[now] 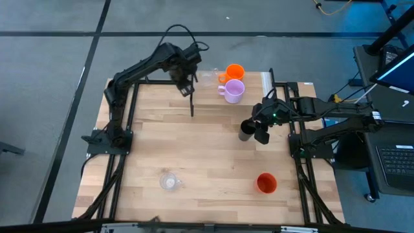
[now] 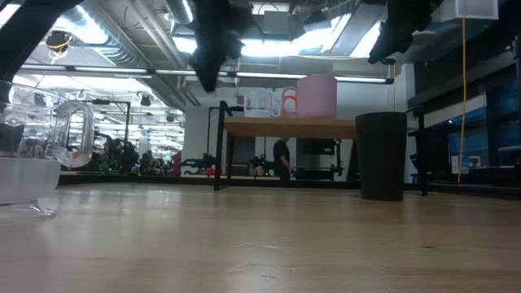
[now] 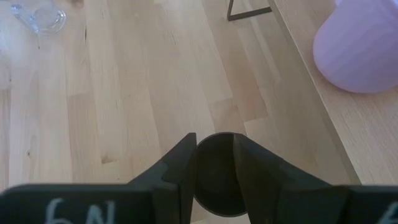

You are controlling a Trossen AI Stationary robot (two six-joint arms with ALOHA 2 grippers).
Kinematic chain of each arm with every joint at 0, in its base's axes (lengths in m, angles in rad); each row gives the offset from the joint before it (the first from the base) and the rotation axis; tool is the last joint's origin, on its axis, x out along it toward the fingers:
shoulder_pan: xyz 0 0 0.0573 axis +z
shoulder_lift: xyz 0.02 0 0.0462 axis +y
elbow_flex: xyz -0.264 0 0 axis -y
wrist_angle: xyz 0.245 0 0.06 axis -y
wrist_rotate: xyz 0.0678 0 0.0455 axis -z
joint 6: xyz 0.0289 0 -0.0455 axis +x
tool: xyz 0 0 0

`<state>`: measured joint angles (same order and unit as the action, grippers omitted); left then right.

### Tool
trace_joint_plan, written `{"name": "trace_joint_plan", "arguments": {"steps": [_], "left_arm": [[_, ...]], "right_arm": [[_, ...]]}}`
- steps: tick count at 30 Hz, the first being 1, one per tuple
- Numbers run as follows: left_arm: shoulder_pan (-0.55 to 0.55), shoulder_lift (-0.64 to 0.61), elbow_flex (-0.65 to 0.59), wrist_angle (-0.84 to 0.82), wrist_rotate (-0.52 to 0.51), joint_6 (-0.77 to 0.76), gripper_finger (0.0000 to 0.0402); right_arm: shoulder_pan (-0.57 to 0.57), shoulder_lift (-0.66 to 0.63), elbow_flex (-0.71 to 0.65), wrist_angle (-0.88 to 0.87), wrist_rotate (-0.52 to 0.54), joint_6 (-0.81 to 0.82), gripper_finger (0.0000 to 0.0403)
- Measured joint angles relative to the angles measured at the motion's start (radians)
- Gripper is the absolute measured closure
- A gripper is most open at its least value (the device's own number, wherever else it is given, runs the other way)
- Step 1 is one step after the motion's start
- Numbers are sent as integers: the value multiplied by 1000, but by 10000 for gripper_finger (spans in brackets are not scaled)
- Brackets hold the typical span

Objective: Stack small to large cups/mugs on shelf
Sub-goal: Align the transparent mug with the other transparent mug on the shelf

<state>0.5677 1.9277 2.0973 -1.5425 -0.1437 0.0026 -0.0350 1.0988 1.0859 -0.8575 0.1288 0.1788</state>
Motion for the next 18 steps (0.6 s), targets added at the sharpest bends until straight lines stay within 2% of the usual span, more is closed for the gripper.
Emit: {"name": "trace_joint_plan", "arguments": {"steps": [2,4,6,7,13,18], "left_arm": [[-21,-44,3,-36,38,-76,271],[-50,-116,-19,-21,192,-178,271],[-96,-191,-31,-33,366,-203,271],[-127,-233,-43,-25,398,-205,271],[-386,-516,-256,-29,253,-359,271],[-632,-701,-506,-10,187,-687,271]], "right_arm": [[0,0,0,0,0,0,295],[0,0,0,0,0,4,295],[0,0,0,0,0,23,295],[0,0,0,1,0,28,295],[0,0,0,1,0,57,295],[0,0,0,1,1,55,295]]}}
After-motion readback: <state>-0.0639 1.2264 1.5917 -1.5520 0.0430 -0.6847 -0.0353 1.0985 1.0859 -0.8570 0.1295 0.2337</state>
